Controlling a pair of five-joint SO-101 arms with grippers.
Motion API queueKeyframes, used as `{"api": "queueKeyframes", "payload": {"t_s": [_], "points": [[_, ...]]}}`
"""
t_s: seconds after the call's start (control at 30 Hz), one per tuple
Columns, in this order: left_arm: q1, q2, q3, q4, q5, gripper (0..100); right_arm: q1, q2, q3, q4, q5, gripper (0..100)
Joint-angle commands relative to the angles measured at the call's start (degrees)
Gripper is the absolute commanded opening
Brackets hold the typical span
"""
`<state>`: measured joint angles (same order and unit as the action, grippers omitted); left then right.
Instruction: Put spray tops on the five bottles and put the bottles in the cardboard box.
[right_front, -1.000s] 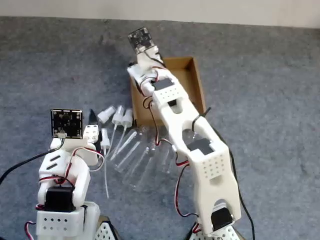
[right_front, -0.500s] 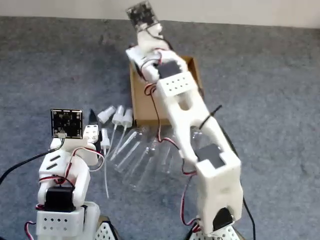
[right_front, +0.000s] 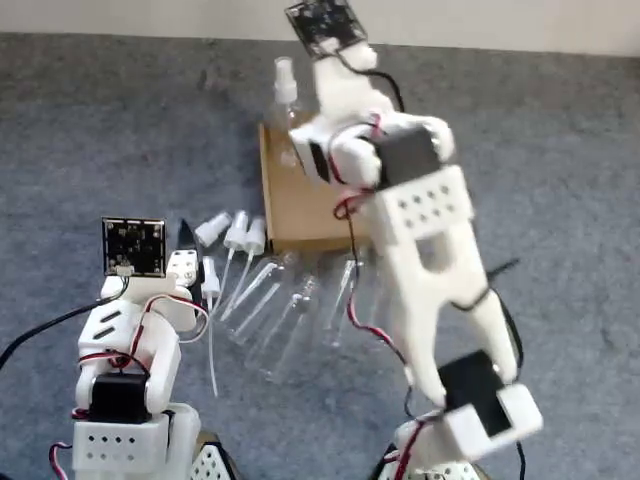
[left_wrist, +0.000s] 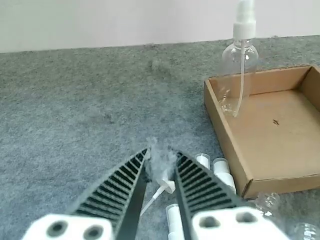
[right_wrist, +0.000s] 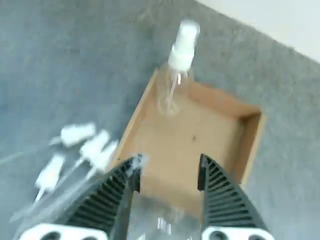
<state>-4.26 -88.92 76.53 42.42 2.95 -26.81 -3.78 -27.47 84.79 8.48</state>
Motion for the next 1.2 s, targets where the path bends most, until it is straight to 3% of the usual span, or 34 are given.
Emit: {"api": "queueKeyframes", "payload": {"t_s": [0.0,0.1,0.27,0.43,0.63,0.8,1.07,1.17], "points": [[-0.75,0.04,-0.31,-1.32,-0.35,1,2.86,-6.99,-3.21,12.44,0.44,12.4],[-0.66,0.04,0.31,-1.58,-0.35,1,6.90,-9.01,-0.40,16.48,0.35,12.0],[1.45,0.04,0.04,-1.23,-0.44,1,12.09,-12.62,18.59,15.25,-4.84,12.0],[1.36,0.13,-0.75,1.93,-6.33,1,13.14,-21.32,43.65,-0.31,-5.80,12.4],[1.36,0.13,-0.84,9.23,-9.41,1,12.88,-24.75,68.44,-17.89,-12.40,14.0],[1.36,0.13,-0.66,9.32,-9.41,1,12.53,-20.00,72.22,-23.43,-16.09,22.8],[1.01,0.13,-1.10,9.32,-12.31,1,12.53,-8.40,72.31,-29.93,-16.18,22.8],[-3.30,0.13,-4.26,10.99,-12.31,1,14.55,-7.60,72.31,-29.32,-15.91,17.4]]}}
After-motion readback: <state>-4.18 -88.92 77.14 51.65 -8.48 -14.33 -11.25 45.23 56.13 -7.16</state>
